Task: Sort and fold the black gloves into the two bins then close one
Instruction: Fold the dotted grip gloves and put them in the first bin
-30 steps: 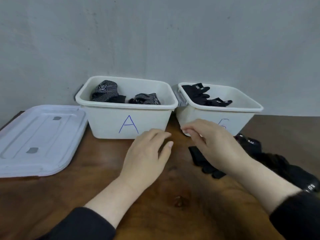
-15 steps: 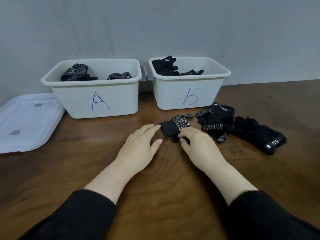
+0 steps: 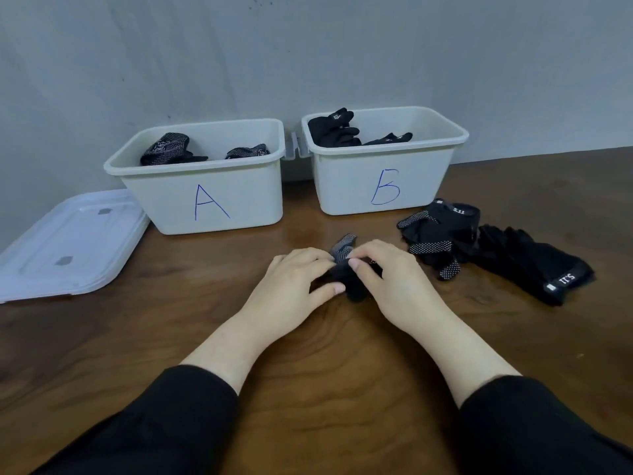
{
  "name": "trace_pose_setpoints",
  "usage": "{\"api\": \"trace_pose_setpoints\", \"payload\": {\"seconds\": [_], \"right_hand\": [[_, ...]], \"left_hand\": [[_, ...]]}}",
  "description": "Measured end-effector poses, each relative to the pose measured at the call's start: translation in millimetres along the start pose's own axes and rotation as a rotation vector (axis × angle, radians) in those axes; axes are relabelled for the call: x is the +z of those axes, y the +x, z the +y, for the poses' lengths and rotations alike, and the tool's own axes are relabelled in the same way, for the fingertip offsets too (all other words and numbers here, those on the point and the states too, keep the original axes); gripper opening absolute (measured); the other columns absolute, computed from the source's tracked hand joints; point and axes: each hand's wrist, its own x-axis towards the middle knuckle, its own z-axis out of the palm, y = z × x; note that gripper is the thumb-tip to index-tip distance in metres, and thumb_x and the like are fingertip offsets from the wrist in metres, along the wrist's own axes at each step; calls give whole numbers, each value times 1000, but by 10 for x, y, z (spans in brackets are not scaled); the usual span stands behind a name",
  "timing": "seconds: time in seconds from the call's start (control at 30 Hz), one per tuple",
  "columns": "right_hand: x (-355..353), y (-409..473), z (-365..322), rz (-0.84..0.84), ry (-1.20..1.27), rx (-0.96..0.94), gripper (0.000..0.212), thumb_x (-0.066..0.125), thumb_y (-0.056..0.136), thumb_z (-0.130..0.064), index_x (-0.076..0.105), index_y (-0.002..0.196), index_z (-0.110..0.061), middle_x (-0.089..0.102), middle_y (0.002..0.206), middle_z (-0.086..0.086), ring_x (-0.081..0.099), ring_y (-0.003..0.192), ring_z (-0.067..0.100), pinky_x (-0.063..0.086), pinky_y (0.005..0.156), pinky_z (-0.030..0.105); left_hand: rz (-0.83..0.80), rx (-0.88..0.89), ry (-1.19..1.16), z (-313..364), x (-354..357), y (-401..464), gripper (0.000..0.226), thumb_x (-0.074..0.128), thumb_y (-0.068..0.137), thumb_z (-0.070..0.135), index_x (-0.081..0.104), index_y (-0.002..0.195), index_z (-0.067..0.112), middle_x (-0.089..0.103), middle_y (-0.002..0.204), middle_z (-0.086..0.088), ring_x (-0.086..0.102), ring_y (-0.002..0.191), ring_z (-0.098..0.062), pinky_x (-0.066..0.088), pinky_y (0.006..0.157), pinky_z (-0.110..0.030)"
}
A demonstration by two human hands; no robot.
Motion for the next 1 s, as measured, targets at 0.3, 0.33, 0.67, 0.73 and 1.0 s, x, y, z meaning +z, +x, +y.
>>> {"api": "trace_pose_setpoints", "payload": {"seconds": [0.3,0.33,0.67,0.73,1.0], "right_hand": [[-222,21,-9,250,258,257,21,54,103,-33,67,119,-28,67,111,-16,57,102,-10,40,80,5],[-222,17,-24,242,267,257,20,54,103,-33,68,116,-29,67,109,-17,58,101,-10,40,78,4],[69,-148,-301,-260,62,-14,40,49,103,-44,54,141,-34,50,141,-24,47,128,-5,35,108,18],[158,-177,-367,-301,-14,-36,46,46,104,-46,47,147,-33,43,151,-20,41,137,2,32,115,25],[428,-218,-516,-421,-204,-147,47,35,108,-46,42,153,-31,29,164,-12,20,152,4,8,127,40]], "left_hand": [[404,-717,-1078,150,-810,314,28,61,101,27,65,117,5,72,107,-16,73,72,-27,61,69,-34],[460,-728,-1171,147,-887,305,29,61,101,24,63,121,2,71,107,-17,73,70,-26,61,68,-33],[199,-816,-480,421,-593,-976,59,48,99,55,68,72,7,71,61,-6,68,56,-21,52,58,-26],[263,-608,-185,222,-582,-1145,44,48,97,53,68,75,20,69,68,6,65,65,-9,48,65,-22],[124,-351,343,-134,-305,-1104,37,45,103,47,71,124,32,63,130,7,55,121,-17,35,101,-39]]}}
